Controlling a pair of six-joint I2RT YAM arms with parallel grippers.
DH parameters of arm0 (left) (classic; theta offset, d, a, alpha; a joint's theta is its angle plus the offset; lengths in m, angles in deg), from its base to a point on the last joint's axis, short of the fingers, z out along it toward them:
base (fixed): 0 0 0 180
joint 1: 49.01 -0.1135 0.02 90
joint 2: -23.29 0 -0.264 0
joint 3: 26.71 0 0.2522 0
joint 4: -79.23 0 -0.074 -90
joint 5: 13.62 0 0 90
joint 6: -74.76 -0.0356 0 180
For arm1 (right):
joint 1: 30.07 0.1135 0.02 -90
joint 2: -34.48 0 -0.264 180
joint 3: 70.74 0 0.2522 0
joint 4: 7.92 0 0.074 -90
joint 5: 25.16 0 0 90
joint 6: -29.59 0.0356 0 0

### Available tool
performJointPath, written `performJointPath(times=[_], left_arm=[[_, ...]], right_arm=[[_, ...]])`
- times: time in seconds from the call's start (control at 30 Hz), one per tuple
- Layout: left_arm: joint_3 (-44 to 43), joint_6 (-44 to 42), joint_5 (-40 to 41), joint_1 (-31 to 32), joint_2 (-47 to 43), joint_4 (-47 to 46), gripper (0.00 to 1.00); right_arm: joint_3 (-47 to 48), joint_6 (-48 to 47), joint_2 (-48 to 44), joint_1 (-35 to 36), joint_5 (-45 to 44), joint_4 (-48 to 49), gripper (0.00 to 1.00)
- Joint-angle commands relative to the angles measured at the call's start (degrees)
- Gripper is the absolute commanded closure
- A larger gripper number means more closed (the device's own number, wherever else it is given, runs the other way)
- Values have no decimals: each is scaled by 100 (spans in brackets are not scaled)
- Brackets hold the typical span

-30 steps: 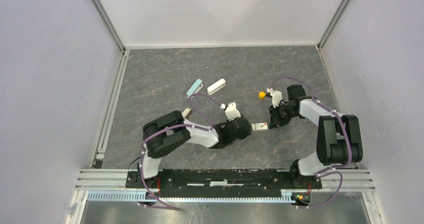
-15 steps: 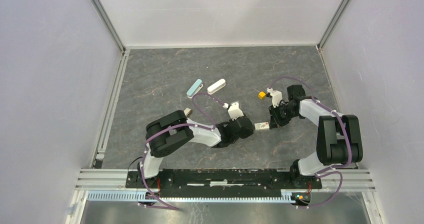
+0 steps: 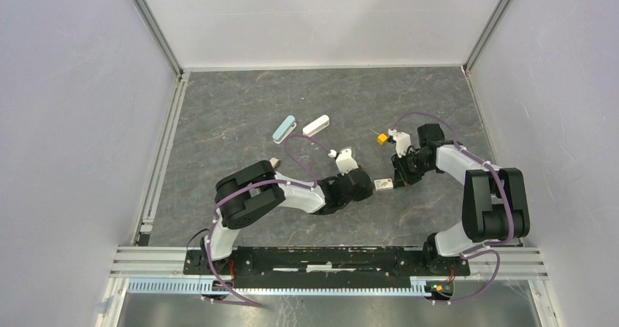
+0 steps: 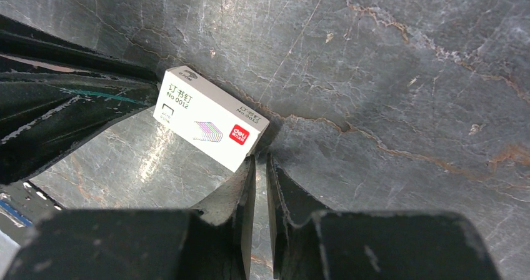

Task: Unload the staples from the stapler
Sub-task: Close the staple box at the center of the board.

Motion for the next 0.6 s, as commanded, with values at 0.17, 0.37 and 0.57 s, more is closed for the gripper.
performJointPath(times=[0.17,0.37,0.57], left_arm=[[-129,-444,-47,-39,23,-101,79],[152,-609,12,-152,-305,-36,78],[1119,-1727,173,-437,-1847,335,70]], right_arm=[[-156,-85,39,209,-331,-71,81],[-77,-251,-151,68,-659,103,79],[165,-948,-802,-1069,-146,285,77]])
